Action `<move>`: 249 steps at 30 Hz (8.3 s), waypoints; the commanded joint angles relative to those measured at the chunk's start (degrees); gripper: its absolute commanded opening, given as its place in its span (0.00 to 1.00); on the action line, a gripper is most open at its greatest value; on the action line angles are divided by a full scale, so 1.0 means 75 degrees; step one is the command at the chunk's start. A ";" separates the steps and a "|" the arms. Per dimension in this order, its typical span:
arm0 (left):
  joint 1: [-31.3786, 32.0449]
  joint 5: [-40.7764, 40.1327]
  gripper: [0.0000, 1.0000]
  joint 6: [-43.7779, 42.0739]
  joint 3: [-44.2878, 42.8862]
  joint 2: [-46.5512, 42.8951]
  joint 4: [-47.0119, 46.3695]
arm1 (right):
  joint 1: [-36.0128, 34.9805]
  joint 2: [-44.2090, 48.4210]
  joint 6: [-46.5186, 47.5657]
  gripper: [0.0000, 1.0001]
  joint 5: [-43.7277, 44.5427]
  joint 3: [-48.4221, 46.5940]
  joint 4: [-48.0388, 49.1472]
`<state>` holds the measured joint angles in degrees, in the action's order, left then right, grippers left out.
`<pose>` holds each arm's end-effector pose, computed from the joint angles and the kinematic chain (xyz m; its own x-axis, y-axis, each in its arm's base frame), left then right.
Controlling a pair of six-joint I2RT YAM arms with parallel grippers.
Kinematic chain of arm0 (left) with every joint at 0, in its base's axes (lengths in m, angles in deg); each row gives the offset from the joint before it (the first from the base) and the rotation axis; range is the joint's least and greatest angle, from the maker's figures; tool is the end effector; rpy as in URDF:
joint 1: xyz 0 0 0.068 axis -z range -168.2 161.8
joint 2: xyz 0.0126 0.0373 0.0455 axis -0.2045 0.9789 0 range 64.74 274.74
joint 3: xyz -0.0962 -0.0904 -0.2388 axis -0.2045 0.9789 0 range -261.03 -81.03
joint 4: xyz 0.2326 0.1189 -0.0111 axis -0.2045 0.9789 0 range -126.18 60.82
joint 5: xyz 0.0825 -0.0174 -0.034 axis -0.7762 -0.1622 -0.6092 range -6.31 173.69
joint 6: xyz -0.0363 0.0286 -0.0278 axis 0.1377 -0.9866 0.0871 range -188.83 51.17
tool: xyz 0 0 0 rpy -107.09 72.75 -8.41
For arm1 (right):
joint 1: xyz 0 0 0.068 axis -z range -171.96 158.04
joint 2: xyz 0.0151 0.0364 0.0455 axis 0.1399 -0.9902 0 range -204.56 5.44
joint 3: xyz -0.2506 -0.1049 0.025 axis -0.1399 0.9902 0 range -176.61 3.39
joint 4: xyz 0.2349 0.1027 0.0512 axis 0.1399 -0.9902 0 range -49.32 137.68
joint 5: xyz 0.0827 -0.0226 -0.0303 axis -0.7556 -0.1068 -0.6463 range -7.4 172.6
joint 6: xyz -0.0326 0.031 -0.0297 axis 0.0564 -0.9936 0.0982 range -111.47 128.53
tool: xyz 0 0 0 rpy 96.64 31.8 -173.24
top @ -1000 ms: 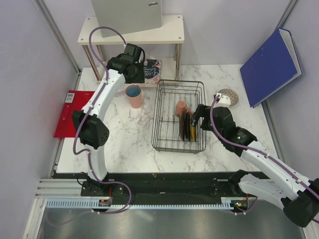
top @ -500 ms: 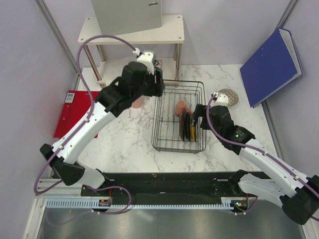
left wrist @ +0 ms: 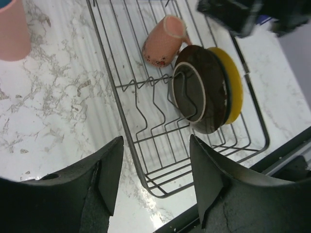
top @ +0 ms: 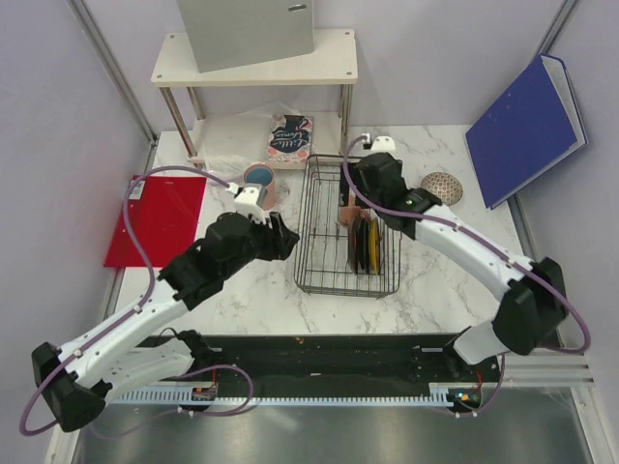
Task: Unload the mixed dishes from the dish rack
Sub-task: Pick up the cup from the dish rack, then place the cup at the center of the board, then pick up the plate from the dish rack.
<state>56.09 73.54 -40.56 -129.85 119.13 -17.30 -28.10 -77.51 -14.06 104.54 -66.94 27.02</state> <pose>0.1584 -0.1458 0.3190 -0.5320 -0.1323 -0.8363 0.3638 0.8562 -0.3669 0.2737 0.1834 0.3218 -0.5225 0.0595 -0.8506 -0.1021 0.9860 0.1317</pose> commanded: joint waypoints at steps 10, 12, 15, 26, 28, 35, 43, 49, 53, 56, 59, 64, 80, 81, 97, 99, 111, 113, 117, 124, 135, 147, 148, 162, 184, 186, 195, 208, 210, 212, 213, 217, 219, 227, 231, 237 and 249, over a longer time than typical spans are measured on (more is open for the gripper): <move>0.0036 0.0041 0.63 0.0777 0.1399 -0.2341 -0.0337 | 0.0014 -0.2508 0.0656 0.98 0.0263 -0.1440 -0.0397; 0.0036 0.0018 0.63 0.0742 0.1446 -0.2389 -0.0302 | 0.0002 -0.2614 0.0680 0.98 0.0356 -0.1486 -0.0385; 0.0036 0.0029 0.63 0.0707 0.1482 -0.2366 -0.0290 | 0.0014 -0.2802 0.0809 0.98 0.0462 -0.1592 -0.0257; 0.0047 0.0064 0.63 0.0789 0.1610 -0.2436 -0.0220 | 0.0026 -0.3412 0.0914 0.91 0.0322 -0.1804 -0.0244; 0.0036 0.0076 0.63 0.0801 0.1622 -0.2436 -0.0185 | 0.0026 -0.3377 0.0879 0.84 0.0275 -0.1745 -0.0210; 0.0036 0.0135 0.63 0.0836 0.1540 -0.2307 -0.0184 | 0.0026 -0.3189 0.0891 0.45 0.0263 -0.1569 -0.0116; 0.0036 0.0123 0.63 0.0894 0.1587 -0.2307 -0.0184 | 0.0026 -0.2721 0.0867 0.00 0.0193 -0.1463 -0.0104; 0.0036 -0.0040 0.63 0.0836 0.1564 -0.2295 -0.0161 | 0.0026 -0.1937 0.0703 0.00 -0.0263 -0.1568 -0.0127; 0.0036 -0.0123 0.63 0.0789 0.1494 -0.2237 -0.0161 | 0.0014 -0.1397 0.0575 0.00 -0.0673 -0.1861 -0.0151; 0.0036 -0.0216 0.62 0.0742 0.1411 -0.2178 -0.0173 | 0.0002 -0.0975 0.0481 0.00 -0.0896 -0.1897 -0.0023; 0.0047 -0.0345 0.62 0.0742 0.1318 -0.2119 -0.0184 | 0.0026 -0.0355 0.0259 0.00 -0.1014 -0.1350 0.0700; 0.0024 -0.0860 0.57 0.1233 0.1271 -0.2119 -0.0325 | 0.0119 0.1168 -0.0722 0.00 -0.1668 0.0315 0.2600; 0.0012 0.1904 0.99 0.1492 0.1481 -0.2143 -0.3815 | 0.1104 0.1710 -0.5857 0.00 -0.6228 0.4066 1.0225; 0.0024 0.1951 0.99 0.1504 0.1528 -0.2096 -0.3968 | 0.1115 0.1570 -0.6300 0.00 -0.6287 0.4196 1.0638; -0.0023 0.2186 0.96 0.1563 0.1294 -0.0948 -0.5457 | 0.1104 0.1428 -0.6796 0.00 -0.6756 0.4747 1.1814; -0.0023 0.2197 0.96 0.1586 0.1282 -0.0808 -0.5644 | 0.1104 0.1428 -0.6797 0.00 -0.6803 0.4771 1.1826; -0.0023 0.2549 0.79 0.1679 0.1060 -0.0233 -0.6348 | 0.0999 0.1276 -0.6879 0.00 -0.6874 0.4982 1.2060; -0.0023 0.2689 0.73 0.1749 0.1071 -0.0093 -0.6477 | 0.0952 0.1218 -0.6867 0.00 -0.6874 0.4970 1.2060; -0.0023 0.2935 0.57 0.1844 0.1153 0.0084 -0.6723 | 0.0870 0.1089 -0.6820 0.00 -0.6874 0.4970 1.1966; -0.0035 0.3100 0.02 0.1797 0.1142 0.0072 -0.6654 | 0.0846 0.1170 -0.6715 0.00 -0.6862 0.5017 1.1757; -0.0105 0.2551 0.02 0.0685 -0.0415 0.0142 -0.3060 | 0.0799 0.2213 -0.4045 0.98 -0.5155 0.3438 0.5259; -0.0561 -0.0959 0.02 -0.0277 -0.2513 0.0749 0.1905 | 0.0788 0.3291 -0.2133 0.98 -0.2093 0.2847 0.2252; -0.0690 -0.1210 0.02 -0.0208 -0.2712 0.0914 0.2226 | 0.0799 0.3454 -0.2133 0.98 -0.1988 0.2954 0.2252; -0.3831 0.0356 0.02 -0.0207 -0.3743 0.3772 0.3213 | 0.0799 0.4065 -0.2039 0.98 -0.1823 0.3751 0.2123; -0.5261 0.0802 0.02 -0.0289 -0.7085 0.8075 0.4046 | 0.0799 0.4475 -0.1524 0.98 -0.1706 0.3998 0.1841; -0.5261 0.0838 0.02 -0.0278 -0.7085 0.8205 0.4046 | 0.0811 0.4382 -0.1512 0.98 -0.1706 0.3974 0.1841; -0.5261 0.0850 0.07 -0.0359 -0.7190 0.8463 0.4046 | 0.0799 0.4171 -0.1430 0.98 -0.1682 0.3951 0.1853; -0.5261 0.0862 0.29 -0.0441 -0.7518 0.8135 0.4116 | 0.0799 0.4194 -0.1453 0.98 -0.1659 0.4033 0.1830; -0.5261 0.0850 0.30 -0.0453 -0.7507 0.8123 0.4128 | 0.0799 0.4182 -0.1453 0.98 -0.1671 0.4045 0.1830; -0.5261 0.0815 0.30 -0.0430 -0.7495 0.8088 0.4175 | 0.0799 0.4217 -0.1453 0.98 -0.1671 0.4068 0.1818; -0.5261 0.0803 0.30 -0.0395 -0.7507 0.8053 0.4175 | 0.0811 0.4241 -0.1465 0.98 -0.1682 0.4068 0.1818; -0.5261 0.0616 0.34 -0.0324 -0.7565 0.7690 0.4187 | 0.0799 0.4311 -0.1453 0.98 -0.1671 0.4103 0.1806; -0.5261 0.0545 0.35 -0.0324 -0.7659 0.7468 0.4175 | 0.0799 0.4299 -0.1441 0.98 -0.1671 0.4103 0.1806; -0.5261 0.0604 0.35 -0.0243 -0.7484 0.7139 0.4175 | 0.0799 0.4252 -0.1512 0.98 -0.1753 0.4115 0.1806; -0.5226 0.0487 0.35 0.0015 -0.7448 0.6519 0.4140 | 0.0799 0.4276 -0.1430 0.98 -0.1741 0.4127 0.1783; -0.4466 0.0405 0.43 -0.0043 -0.7191 0.4692 0.3555 | 0.0799 0.3902 -0.1020 0.98 -0.1367 0.3776 0.1385; -0.0329 -0.1082 0.86 0.0704 -0.4379 0.3002 0.1620 | 0.0799 0.4088 -0.1090 0.98 -0.0208 0.3225 0.1151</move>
<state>48.95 72.66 -41.04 -167.40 139.83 -1.48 -21.91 -49.23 -22.67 97.00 -39.46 35.59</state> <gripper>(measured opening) 0.845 0.982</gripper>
